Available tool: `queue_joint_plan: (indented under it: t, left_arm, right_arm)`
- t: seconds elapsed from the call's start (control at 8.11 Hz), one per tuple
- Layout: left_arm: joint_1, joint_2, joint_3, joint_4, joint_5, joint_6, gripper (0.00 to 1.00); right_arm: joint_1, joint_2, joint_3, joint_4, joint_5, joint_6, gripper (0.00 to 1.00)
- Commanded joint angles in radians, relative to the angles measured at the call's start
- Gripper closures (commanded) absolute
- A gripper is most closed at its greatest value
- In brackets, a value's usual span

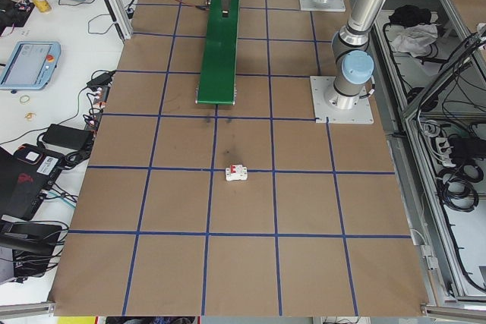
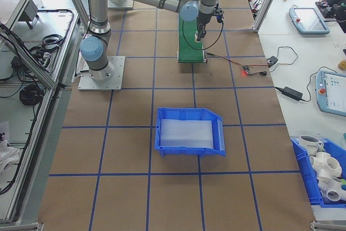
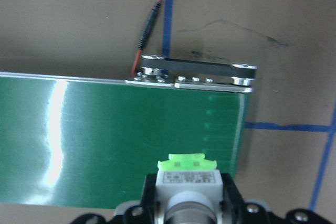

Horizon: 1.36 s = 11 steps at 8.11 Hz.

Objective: Move button from left to right

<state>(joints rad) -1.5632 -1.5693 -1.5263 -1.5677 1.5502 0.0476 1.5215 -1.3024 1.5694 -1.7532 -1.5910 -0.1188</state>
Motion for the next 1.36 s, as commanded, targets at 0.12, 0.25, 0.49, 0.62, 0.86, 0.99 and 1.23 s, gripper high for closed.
queue_joint_plan:
  t: [0.12, 0.25, 0.49, 0.62, 0.86, 0.99, 1.23]
  left_arm:
    - [0.002, 0.0, 0.0, -0.002, -0.001, 0.0, 0.0]
    - [0.002, 0.002, 0.0, 0.0, -0.001, 0.0, 0.0]
    - [0.002, 0.0, -0.002, 0.0, -0.004, 0.003, 0.0]
    - [0.002, 0.0, -0.002, 0.0, -0.002, 0.002, 0.0]
    - [0.002, 0.0, -0.003, 0.0, -0.004, 0.003, 0.0]
    - [0.002, 0.002, -0.011, 0.0, -0.006, 0.003, 0.0]
    - [0.003, 0.002, -0.012, 0.003, -0.007, 0.003, 0.0]
  right_arm:
    - [-0.284, -0.127, -0.025, 0.136, -0.111, -0.556, 1.0]
    - [-0.375, -0.127, -0.031, 0.124, -0.145, -0.766, 1.0]
    - [-0.602, -0.112, -0.028, -0.004, -0.136, -1.171, 1.0]
    - [-0.683, -0.082, -0.026, -0.076, -0.132, -1.463, 1.0]
    - [-0.791, 0.061, -0.02, -0.269, -0.023, -1.846, 1.0]
    - [-0.838, 0.151, -0.019, -0.396, 0.1, -2.039, 0.95]
    - [-0.845, 0.204, 0.01, -0.417, 0.177, -2.141, 0.8]
